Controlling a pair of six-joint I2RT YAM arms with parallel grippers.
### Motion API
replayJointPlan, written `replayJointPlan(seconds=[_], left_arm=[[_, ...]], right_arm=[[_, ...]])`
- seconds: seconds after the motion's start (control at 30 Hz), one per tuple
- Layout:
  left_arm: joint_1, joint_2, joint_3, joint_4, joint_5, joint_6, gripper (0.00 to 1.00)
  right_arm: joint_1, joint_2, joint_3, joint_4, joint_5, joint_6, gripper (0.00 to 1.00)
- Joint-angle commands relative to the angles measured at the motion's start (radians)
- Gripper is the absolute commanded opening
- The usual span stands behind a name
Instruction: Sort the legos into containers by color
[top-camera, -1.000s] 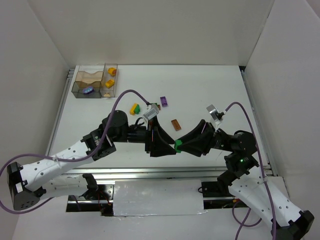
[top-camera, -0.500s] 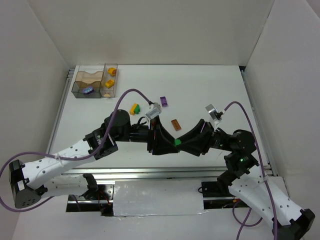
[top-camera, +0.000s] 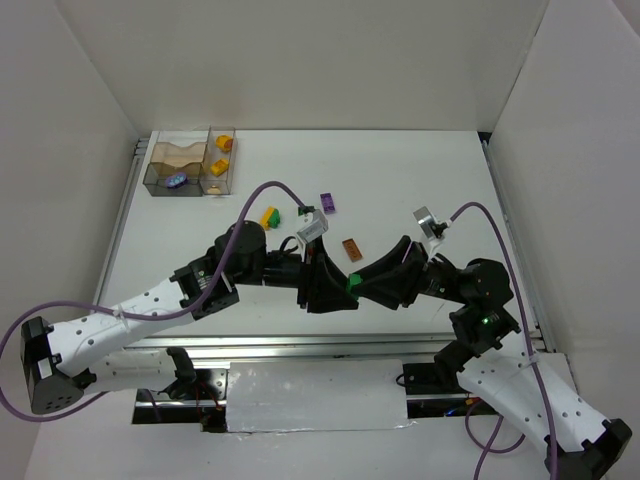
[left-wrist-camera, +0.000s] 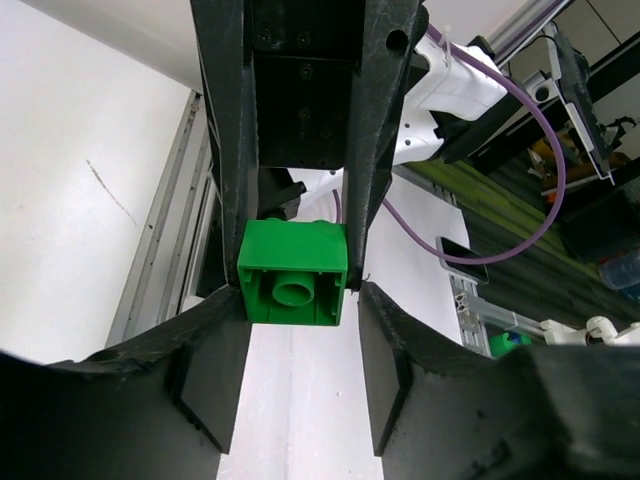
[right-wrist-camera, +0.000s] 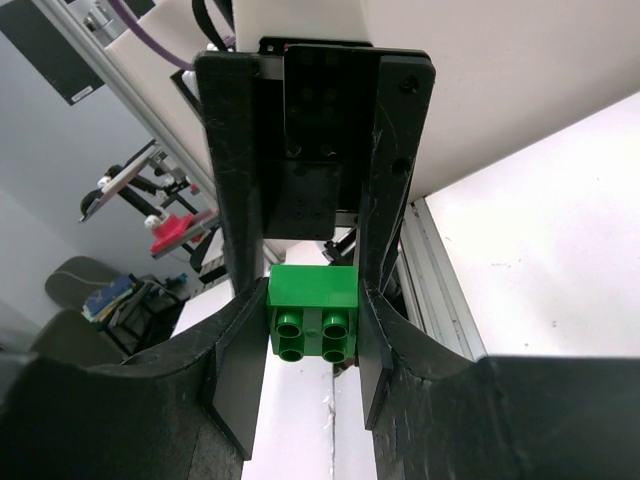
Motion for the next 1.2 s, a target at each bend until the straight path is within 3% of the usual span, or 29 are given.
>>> replayJointPlan(seconds=[0.0,0.13,0.3,0.4,0.43,0.5,0.53,0.57,0.6,0.97,1.07,1.17], left_arm=[[-0.007,-0.007,0.045,0.033,0.015,0.021,0.57],[-0.007,-0.005,0.048,0.026,0.008,0.025,0.48],[-0.007,-0.008,0.055,0.019,-0.017,0.031,0.45],[-0.007,-0.008,0.061,0.017,-0.031,0.03,0.26],[-0.007,-0.005,0.064,0.014,-0.035,0.031,0.11],[-0.007,0.001,0.075,-0.003,-0.049,0.039,0.0],[-0.007,0.003,0.078,-0.004,-0.054,0.044,0.0],[-0.007,0.003,0.076,-0.003,-0.051,0.048,0.0],[-0.007,0.001,0.075,0.0,-0.049,0.053,0.0],[0.037,-0.034,0.085,-0.105,-0.147,0.111,0.0],[0.158,-0.062,0.088,-0.189,-0.184,0.108,0.0],[0.346,-0.05,0.136,-0.335,-0.314,0.116,0.0]], right_arm=[[0.006,-0.008,0.048,-0.01,0.031,-0.031,0.0],[0.003,0.002,0.039,-0.002,0.022,-0.025,0.0],[0.004,0.011,0.026,0.03,0.001,-0.01,0.0],[0.004,0.012,0.02,0.035,-0.004,-0.005,0.0],[0.003,0.01,0.019,0.038,-0.006,-0.004,0.01],[0.006,0.001,0.007,0.056,-0.01,-0.002,0.19],[0.006,-0.004,0.0,0.062,-0.004,0.002,0.39],[0.004,-0.01,-0.007,0.064,0.004,0.004,0.85],[0.004,-0.022,-0.01,0.056,0.01,0.003,0.97],[0.004,-0.083,0.011,-0.098,0.154,-0.074,1.0],[0.003,-0.126,0.036,-0.309,0.36,-0.112,1.0],[0.003,-0.157,0.034,-0.416,0.565,-0.111,1.0]])
